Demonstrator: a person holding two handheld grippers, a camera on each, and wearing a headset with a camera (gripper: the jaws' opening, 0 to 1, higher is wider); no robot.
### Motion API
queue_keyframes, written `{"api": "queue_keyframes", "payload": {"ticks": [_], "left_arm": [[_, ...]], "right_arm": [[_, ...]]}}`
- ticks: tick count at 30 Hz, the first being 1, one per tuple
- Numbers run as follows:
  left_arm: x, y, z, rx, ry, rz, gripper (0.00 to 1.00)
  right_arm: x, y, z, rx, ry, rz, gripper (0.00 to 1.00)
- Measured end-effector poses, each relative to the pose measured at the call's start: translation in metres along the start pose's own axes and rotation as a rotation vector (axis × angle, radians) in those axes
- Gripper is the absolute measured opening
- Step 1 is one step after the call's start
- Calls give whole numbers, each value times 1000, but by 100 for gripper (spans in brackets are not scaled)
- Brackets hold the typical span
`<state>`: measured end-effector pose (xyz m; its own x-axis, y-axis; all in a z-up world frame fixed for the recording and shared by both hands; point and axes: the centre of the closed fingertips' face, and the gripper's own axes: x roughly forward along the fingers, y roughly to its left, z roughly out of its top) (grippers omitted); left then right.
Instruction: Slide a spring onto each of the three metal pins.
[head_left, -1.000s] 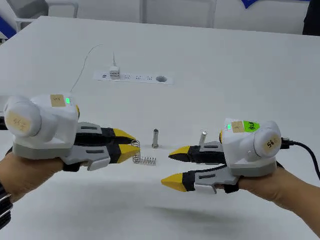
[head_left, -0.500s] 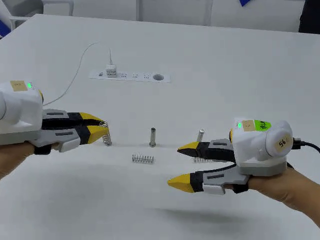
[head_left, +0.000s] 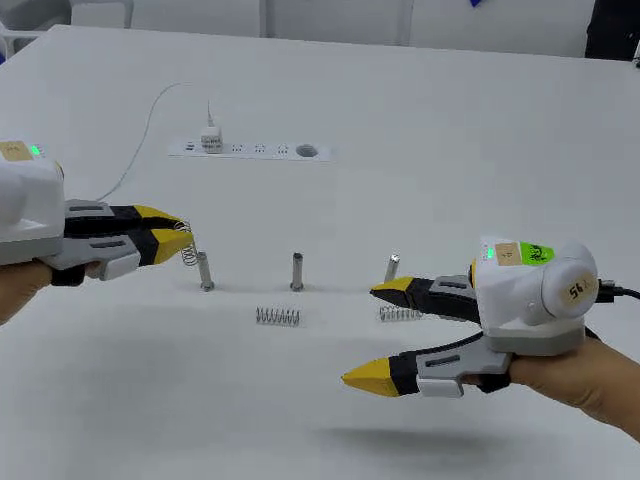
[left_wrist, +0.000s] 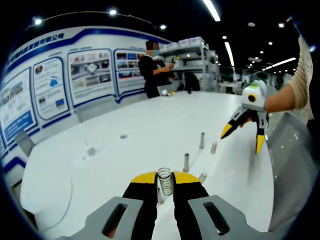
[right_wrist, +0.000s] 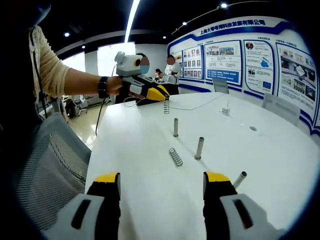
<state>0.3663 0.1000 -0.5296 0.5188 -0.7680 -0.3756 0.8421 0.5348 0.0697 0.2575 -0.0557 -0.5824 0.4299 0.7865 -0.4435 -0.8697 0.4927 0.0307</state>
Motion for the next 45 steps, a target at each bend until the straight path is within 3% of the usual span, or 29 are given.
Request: {"api": "queue_keyframes", "payload": {"ticks": [13,22,45], "left_arm": [[14,12,0,-9,1,13,10],[23,13,-6,-14,18,4,10],[27,17,-16,-22,31,12,10]], "right_arm": [[-17,-13,-10,44,-2,-58,78],[-28,-18,-17,73,6,-86,78],[-33,-21,-16,87,3,-102,76]]}}
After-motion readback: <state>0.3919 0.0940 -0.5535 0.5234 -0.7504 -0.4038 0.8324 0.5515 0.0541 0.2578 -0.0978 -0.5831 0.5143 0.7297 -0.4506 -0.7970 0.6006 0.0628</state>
